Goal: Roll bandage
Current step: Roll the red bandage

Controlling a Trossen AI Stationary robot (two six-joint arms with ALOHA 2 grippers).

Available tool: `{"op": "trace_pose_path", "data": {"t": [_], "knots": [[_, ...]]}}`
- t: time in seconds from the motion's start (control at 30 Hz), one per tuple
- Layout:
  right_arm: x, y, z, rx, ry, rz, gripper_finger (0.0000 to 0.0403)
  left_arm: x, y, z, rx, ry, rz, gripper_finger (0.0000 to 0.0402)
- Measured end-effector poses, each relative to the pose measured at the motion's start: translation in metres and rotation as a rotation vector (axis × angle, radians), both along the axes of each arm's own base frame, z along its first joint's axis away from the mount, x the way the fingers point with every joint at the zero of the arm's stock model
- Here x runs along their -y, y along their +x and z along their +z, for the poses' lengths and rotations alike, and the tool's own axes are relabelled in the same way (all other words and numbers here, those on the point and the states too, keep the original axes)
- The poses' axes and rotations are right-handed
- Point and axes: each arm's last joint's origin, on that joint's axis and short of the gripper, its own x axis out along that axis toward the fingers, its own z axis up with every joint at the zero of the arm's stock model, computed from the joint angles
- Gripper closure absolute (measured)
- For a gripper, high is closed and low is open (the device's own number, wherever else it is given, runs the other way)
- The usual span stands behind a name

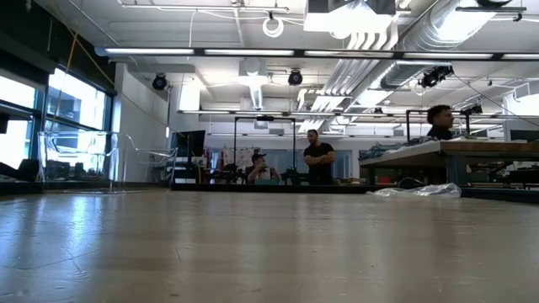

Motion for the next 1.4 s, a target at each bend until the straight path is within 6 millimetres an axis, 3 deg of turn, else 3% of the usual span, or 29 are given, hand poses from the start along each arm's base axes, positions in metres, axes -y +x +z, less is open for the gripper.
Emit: {"op": "trace_pose_path", "data": {"t": [0.17,0.43,0.67,1.1,1.4], "knots": [[-0.005,0.006,-0.006,0.0,-0.002,0.003,0.0403,0.0,0.0,0.001,-0.003,-0.045,0.0,0.0387],[-0.01,0.011,0.013,0.192,0.161,-0.01,0.0403,-0.003,-0.002,-0.012,-0.109,0.145,0.086,0.0387],[-0.007,0.011,0.017,0.225,0.221,-0.081,0.0403,-0.003,0.001,-0.026,-0.219,0.24,0.128,0.0387],[0.003,-0.014,0.042,0.284,0.382,-0.212,0.0403,0.003,0.001,-0.03,-0.239,0.308,0.094,0.0387],[-0.002,-0.015,0.041,0.203,0.557,-0.053,0.0403,0.004,0.002,-0.027,-0.2,0.318,0.089,0.0387]]}}
